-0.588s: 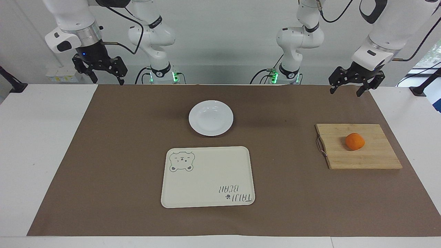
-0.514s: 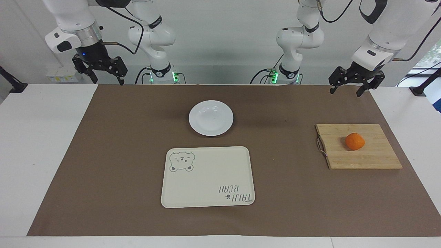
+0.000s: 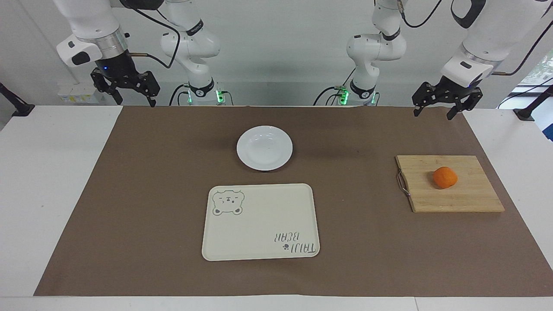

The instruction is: Place orange and plate with both arms

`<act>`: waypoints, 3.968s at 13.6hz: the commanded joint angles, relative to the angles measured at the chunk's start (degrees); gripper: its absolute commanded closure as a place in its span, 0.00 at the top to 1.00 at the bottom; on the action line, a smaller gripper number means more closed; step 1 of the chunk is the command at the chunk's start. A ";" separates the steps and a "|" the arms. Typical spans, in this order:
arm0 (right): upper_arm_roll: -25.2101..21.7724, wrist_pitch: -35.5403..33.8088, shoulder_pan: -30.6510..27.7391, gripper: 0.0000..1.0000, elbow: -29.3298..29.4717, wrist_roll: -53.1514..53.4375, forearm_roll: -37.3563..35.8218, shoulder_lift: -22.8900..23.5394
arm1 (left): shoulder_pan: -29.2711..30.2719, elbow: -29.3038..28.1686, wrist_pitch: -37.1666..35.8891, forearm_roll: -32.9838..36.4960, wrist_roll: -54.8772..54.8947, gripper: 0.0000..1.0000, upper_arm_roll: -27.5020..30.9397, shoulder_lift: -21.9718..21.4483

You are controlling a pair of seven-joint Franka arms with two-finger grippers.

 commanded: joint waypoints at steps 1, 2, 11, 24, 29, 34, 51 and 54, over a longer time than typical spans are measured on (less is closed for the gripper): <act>0.09 0.01 -0.23 1.00 -1.23 -1.44 0.25 -1.03 | -0.51 -1.41 -0.13 -0.59 0.33 1.00 0.70 -1.49; 0.09 0.10 -0.23 1.00 -1.58 -1.44 0.25 -1.29 | -0.51 -1.41 -0.13 -0.59 0.33 1.00 0.70 -1.49; 0.09 0.10 -0.23 1.00 -1.67 -1.44 0.25 -1.38 | -0.42 -2.37 0.22 -0.59 1.04 1.00 0.70 -1.75; 0.09 0.19 -0.23 1.00 -1.67 -1.53 0.25 -1.38 | 7.74 -10.89 12.07 -0.59 12.45 1.00 0.70 -1.58; 0.09 0.19 -0.23 1.00 -1.67 -1.53 0.25 -1.38 | 12.93 -12.13 16.64 -0.59 19.22 1.00 0.70 0.44; 0.01 0.19 -0.32 1.00 -1.67 -1.53 0.25 -1.38 | 15.31 -12.13 19.81 -0.59 22.83 1.00 0.70 4.92; 0.01 0.10 -0.32 1.00 -1.76 -1.53 0.25 -1.38 | 18.21 -24.60 41.51 -0.59 24.42 1.00 0.61 13.71; 0.01 0.19 -0.32 1.00 -1.76 -1.53 0.25 -1.38 | 18.30 -29.35 47.31 -0.59 24.33 1.00 0.61 13.54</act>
